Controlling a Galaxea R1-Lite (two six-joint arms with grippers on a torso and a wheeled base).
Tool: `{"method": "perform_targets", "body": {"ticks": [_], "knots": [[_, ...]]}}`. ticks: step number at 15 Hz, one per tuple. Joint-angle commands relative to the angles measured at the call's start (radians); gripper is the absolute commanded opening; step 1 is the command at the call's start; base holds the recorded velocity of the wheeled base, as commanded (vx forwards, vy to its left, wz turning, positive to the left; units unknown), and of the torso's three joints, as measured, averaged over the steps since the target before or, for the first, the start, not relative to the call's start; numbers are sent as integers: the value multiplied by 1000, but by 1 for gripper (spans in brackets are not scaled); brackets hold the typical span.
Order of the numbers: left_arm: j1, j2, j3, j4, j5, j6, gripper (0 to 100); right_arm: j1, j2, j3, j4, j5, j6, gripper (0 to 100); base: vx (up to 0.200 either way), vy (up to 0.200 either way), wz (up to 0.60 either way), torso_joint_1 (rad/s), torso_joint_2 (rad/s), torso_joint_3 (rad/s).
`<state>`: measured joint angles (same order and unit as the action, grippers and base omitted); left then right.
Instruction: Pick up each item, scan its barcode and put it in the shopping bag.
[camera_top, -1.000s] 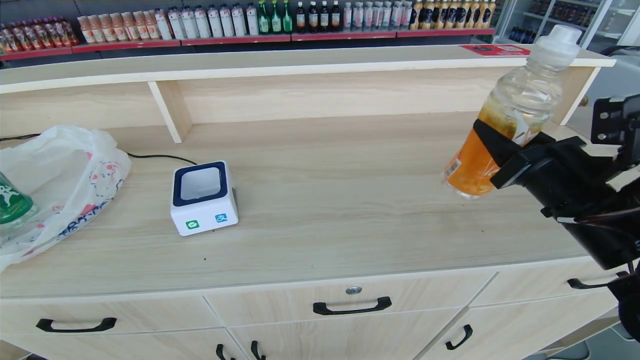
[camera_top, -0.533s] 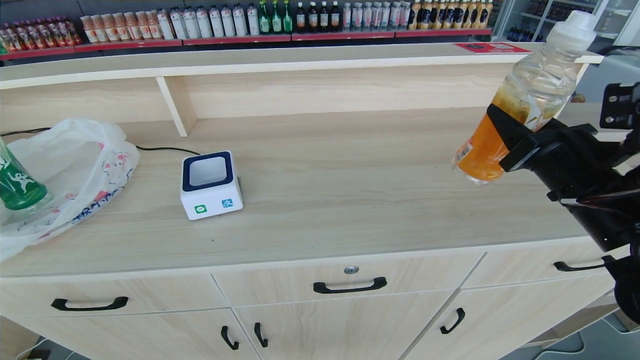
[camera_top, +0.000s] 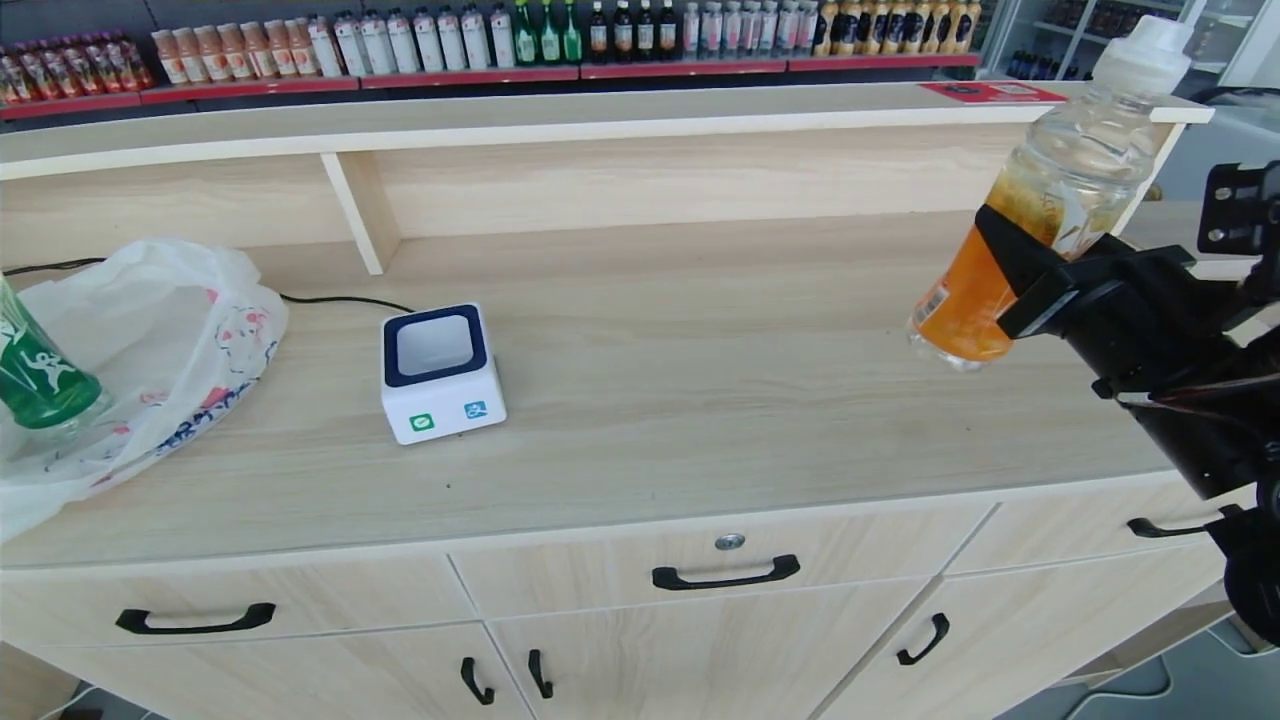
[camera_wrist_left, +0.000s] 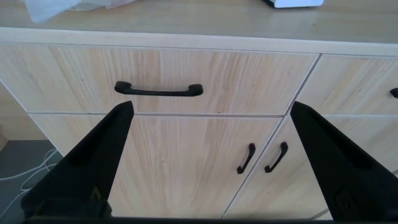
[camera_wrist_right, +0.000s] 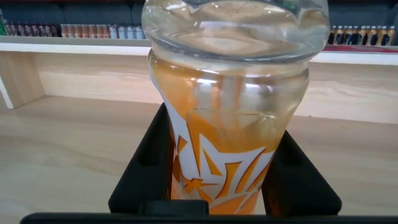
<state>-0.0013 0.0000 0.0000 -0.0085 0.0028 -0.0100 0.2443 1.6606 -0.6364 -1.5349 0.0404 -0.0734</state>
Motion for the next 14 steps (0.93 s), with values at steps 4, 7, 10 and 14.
{"method": "perform_targets", "body": {"ticks": [4, 7, 10, 14], "knots": [[1, 0, 0, -1, 0, -1, 100, 0, -9, 4, -1, -1, 1, 0, 0, 200, 0, 4, 4, 1], [1, 0, 0, -1, 0, -2, 100, 0, -7, 4, -1, -1, 0, 0, 0, 200, 0, 2, 4, 1], [1, 0, 0, -1, 0, -2, 100, 0, -5, 7, -2, -1, 1, 0, 0, 200, 0, 2, -1, 2], [1, 0, 0, -1, 0, -4, 100, 1, 19, -22, -2, 1, 1, 0, 0, 200, 0, 8, 5, 5]]}}
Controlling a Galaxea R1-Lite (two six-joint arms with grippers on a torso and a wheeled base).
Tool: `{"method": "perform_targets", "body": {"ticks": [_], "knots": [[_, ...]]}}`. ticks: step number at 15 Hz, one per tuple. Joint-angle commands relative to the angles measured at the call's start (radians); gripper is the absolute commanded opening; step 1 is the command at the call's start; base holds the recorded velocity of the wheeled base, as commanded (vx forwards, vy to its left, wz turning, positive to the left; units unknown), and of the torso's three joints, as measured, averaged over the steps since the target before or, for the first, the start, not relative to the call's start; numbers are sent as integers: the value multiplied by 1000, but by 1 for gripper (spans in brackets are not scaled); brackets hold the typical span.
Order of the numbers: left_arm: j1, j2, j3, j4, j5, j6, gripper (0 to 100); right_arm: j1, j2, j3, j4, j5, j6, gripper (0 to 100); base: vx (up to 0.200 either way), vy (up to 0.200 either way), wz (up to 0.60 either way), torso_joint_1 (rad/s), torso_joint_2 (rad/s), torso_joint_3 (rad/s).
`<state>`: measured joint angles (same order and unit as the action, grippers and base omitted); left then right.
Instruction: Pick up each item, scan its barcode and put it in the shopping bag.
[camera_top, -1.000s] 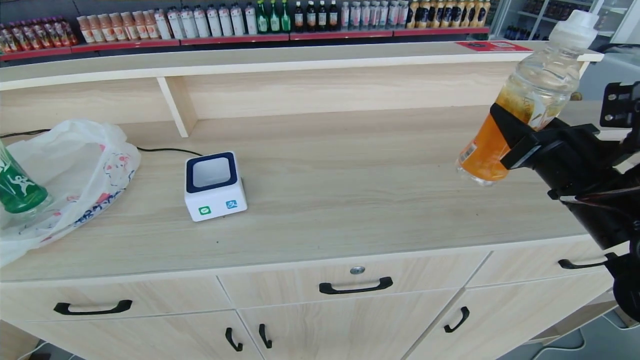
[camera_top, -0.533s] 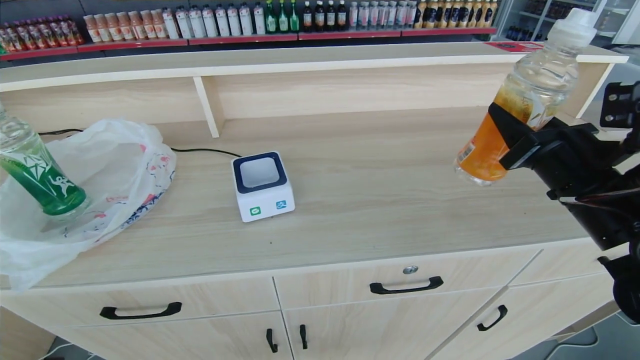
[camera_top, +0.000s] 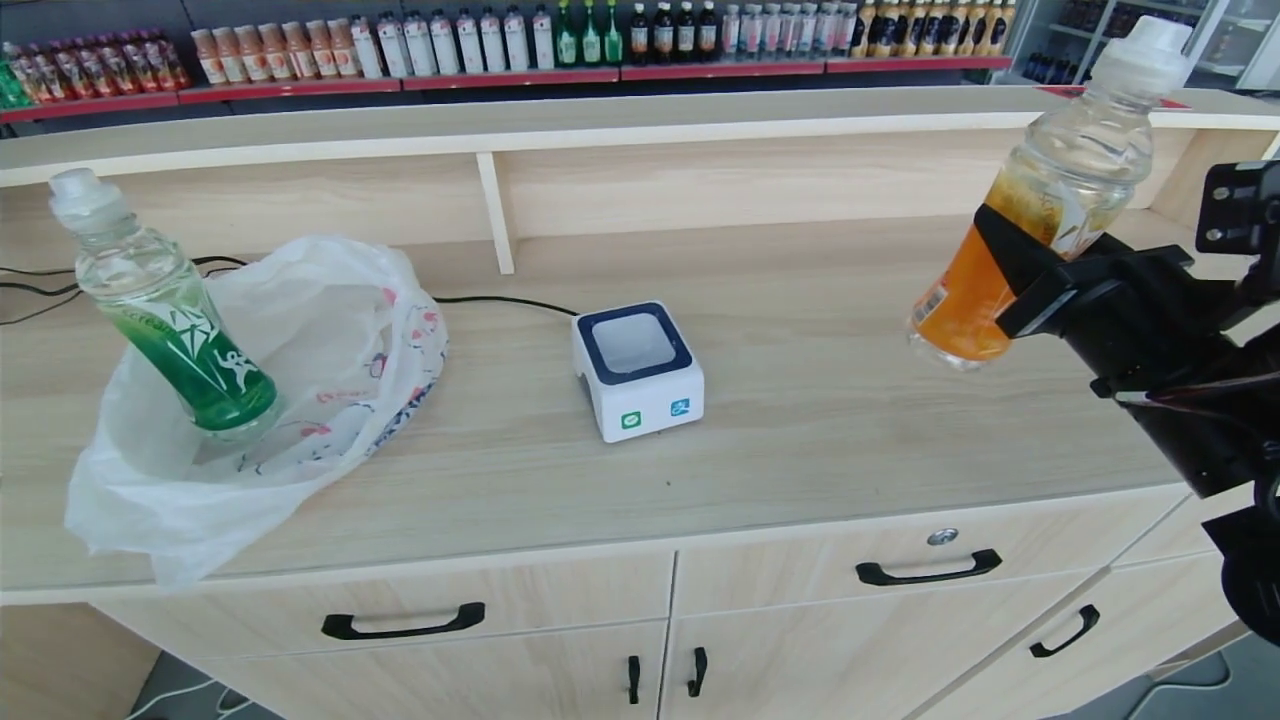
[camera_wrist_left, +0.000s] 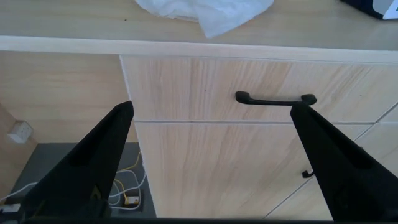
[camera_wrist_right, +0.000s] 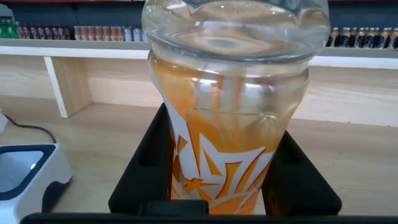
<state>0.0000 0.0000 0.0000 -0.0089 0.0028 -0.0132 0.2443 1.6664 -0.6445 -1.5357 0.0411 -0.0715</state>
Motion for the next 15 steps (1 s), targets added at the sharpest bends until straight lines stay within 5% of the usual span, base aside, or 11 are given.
{"method": "perform_targets", "body": {"ticks": [1, 9, 15], "knots": [[0, 0, 0, 0, 0, -1, 100, 1, 18, -18, -1, 0, 1, 0, 0, 200, 0, 2, 2, 2], [0, 0, 0, 0, 0, 1, 100, 0, 19, -4, -1, 0, 24, 0, 0, 200, 0, 4, 3, 5], [0, 0, 0, 0, 0, 4, 100, 0, 7, 8, -1, 2, 25, 0, 0, 0, 0, 0, 0, 0]]}}
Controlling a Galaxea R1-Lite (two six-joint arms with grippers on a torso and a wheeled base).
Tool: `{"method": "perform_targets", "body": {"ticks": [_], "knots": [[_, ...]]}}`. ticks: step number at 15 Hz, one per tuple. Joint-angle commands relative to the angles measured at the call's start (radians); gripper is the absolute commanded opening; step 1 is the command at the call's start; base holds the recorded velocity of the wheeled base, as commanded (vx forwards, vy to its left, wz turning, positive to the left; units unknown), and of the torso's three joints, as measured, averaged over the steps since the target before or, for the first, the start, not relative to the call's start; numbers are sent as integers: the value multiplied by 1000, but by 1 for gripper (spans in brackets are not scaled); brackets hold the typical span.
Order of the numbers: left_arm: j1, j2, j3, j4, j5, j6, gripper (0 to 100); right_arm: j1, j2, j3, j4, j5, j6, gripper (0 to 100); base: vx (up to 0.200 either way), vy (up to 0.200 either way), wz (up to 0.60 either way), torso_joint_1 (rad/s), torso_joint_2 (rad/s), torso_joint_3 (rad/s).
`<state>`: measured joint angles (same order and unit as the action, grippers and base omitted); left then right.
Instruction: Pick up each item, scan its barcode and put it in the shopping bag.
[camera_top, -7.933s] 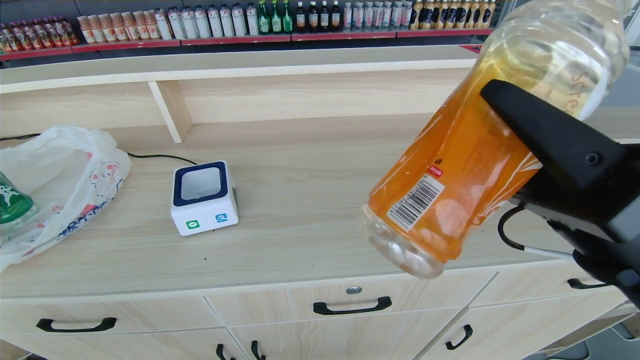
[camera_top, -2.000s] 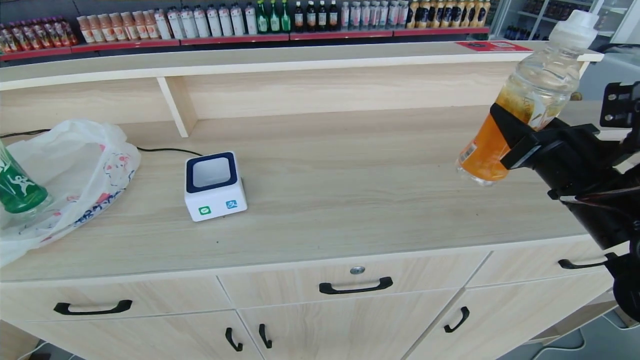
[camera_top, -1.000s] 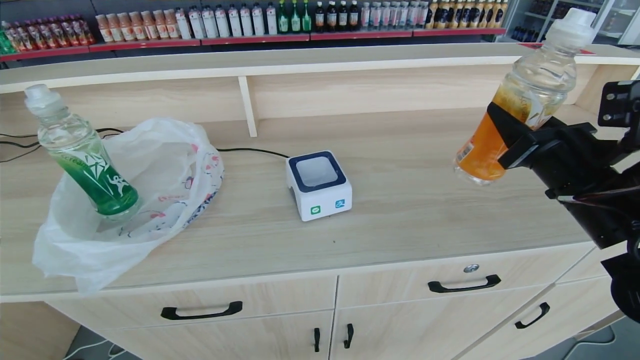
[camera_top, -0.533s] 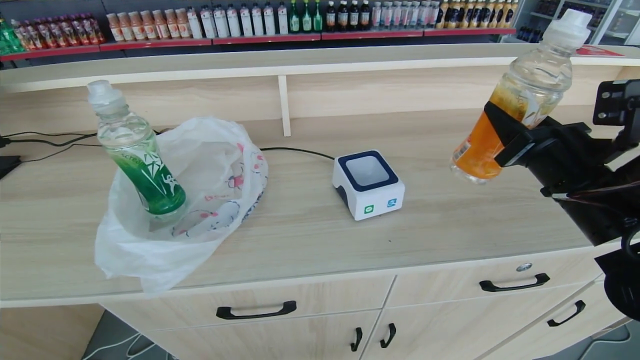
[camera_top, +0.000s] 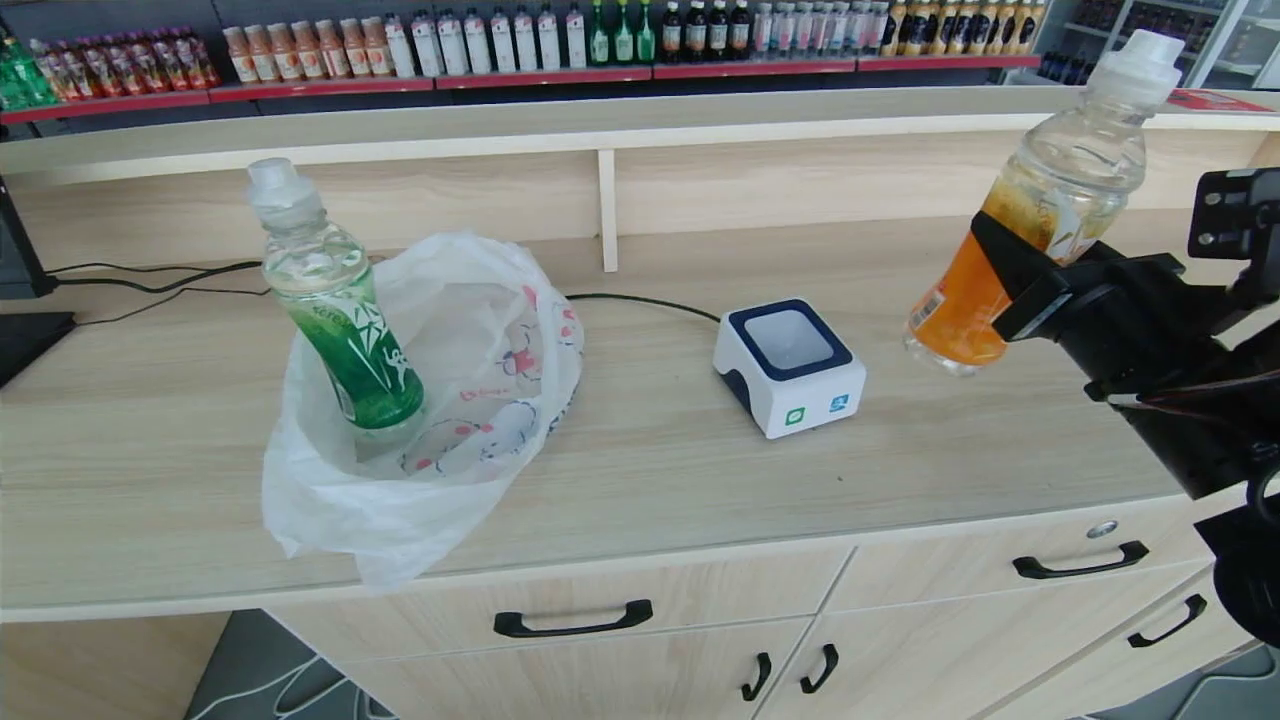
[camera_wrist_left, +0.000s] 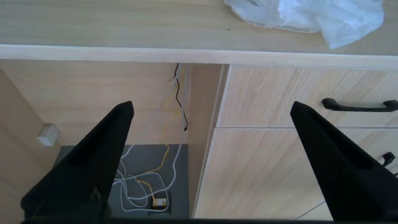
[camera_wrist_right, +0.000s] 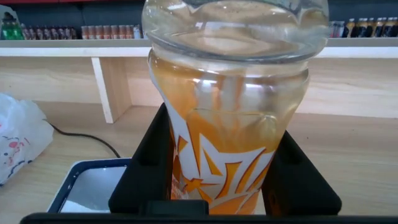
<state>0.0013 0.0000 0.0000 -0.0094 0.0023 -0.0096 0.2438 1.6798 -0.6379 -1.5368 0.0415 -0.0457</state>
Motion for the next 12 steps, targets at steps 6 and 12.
{"method": "perform_targets", "body": {"ticks": [6, 12], "knots": [[-1, 0, 0, 0, 1, -3, 100, 3, -51, 40, 0, 17, -11, 0, 100, 0, 0, -4, 1, 0], [-1, 0, 0, 0, 1, -4, 100, 80, -51, -29, -20, 77, -230, 0, 0, 0, 0, 0, 0, 0]]}}
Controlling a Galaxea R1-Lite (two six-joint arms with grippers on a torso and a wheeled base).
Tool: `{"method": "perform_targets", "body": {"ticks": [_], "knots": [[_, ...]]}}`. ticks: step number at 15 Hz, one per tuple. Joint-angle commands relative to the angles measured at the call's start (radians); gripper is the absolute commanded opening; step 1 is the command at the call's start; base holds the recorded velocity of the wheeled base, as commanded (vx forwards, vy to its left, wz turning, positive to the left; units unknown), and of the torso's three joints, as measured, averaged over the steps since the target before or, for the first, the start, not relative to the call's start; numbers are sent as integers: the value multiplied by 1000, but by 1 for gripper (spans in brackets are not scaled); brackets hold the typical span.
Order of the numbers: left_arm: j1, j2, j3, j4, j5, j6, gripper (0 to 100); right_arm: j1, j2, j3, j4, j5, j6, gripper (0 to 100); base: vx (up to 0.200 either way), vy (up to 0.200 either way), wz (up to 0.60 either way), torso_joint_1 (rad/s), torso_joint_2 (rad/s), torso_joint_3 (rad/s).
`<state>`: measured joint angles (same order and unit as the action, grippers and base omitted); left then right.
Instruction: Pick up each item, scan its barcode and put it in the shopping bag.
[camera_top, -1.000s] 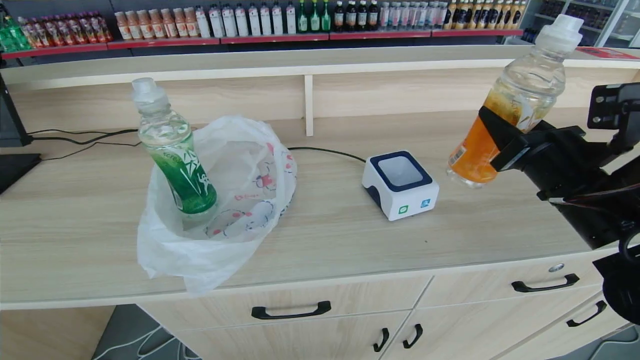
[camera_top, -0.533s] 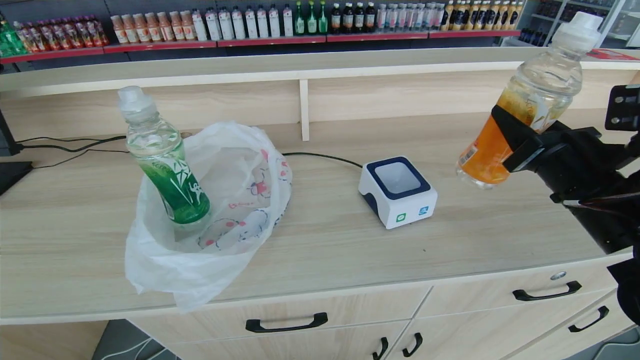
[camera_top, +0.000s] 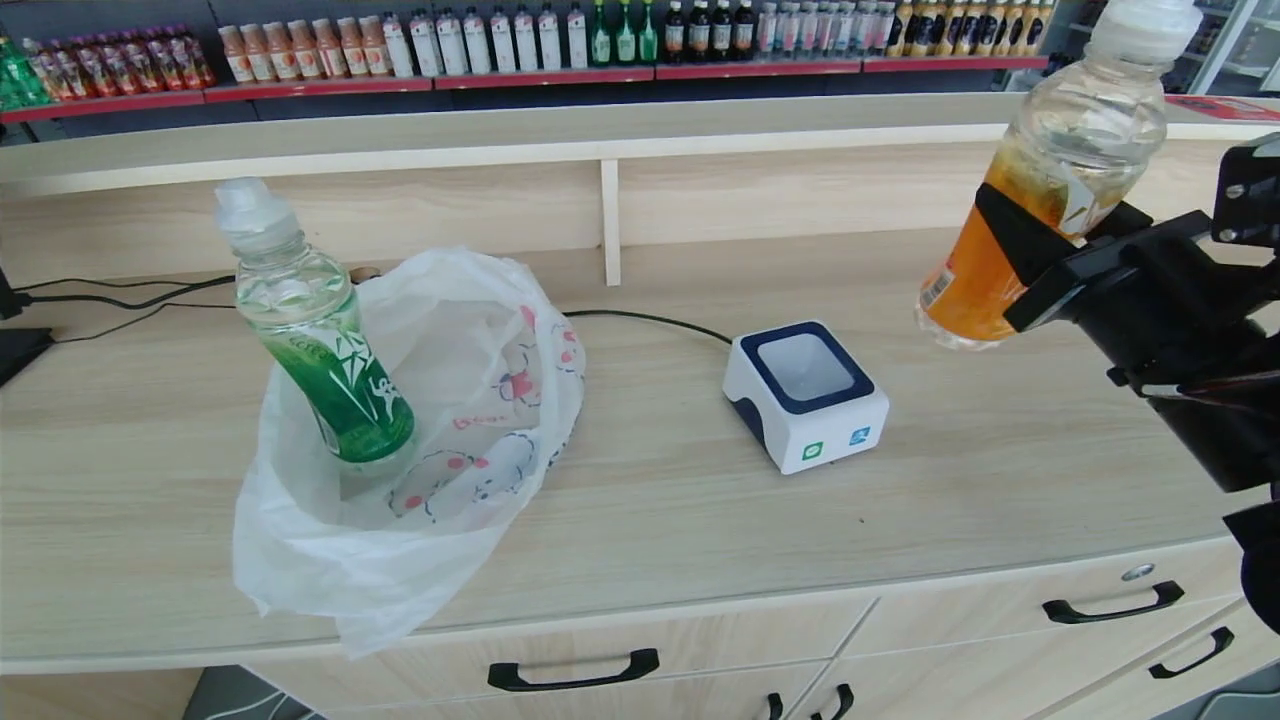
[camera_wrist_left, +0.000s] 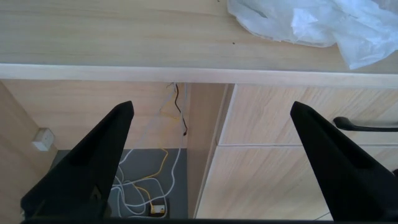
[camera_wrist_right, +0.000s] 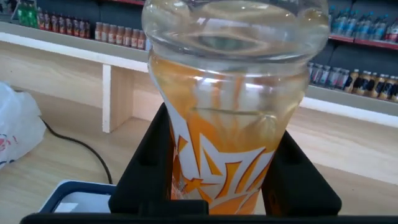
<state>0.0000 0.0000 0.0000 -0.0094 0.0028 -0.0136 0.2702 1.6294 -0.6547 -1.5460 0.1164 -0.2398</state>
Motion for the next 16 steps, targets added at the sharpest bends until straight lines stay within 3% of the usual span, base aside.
{"method": "perform_targets", "body": {"ticks": [1, 8, 12, 16], "knots": [[0, 0, 0, -1, 0, 0, 100, 93, 9, -11, -25, 2, -82, 0, 0, 0, 0, 0, 0, 0], [0, 0, 0, -11, 0, 1, 100, 179, 29, -2, -25, 46, -325, 0, 0, 0, 0, 0, 0, 0], [0, 0, 0, -9, 0, 1, 100, 179, 58, 15, -25, 238, -504, 0, 0, 0, 0, 0, 0, 0], [0, 0, 0, -9, 0, 4, 100, 145, 83, 26, -25, 312, -549, 0, 0, 0, 0, 0, 0, 0]]}}
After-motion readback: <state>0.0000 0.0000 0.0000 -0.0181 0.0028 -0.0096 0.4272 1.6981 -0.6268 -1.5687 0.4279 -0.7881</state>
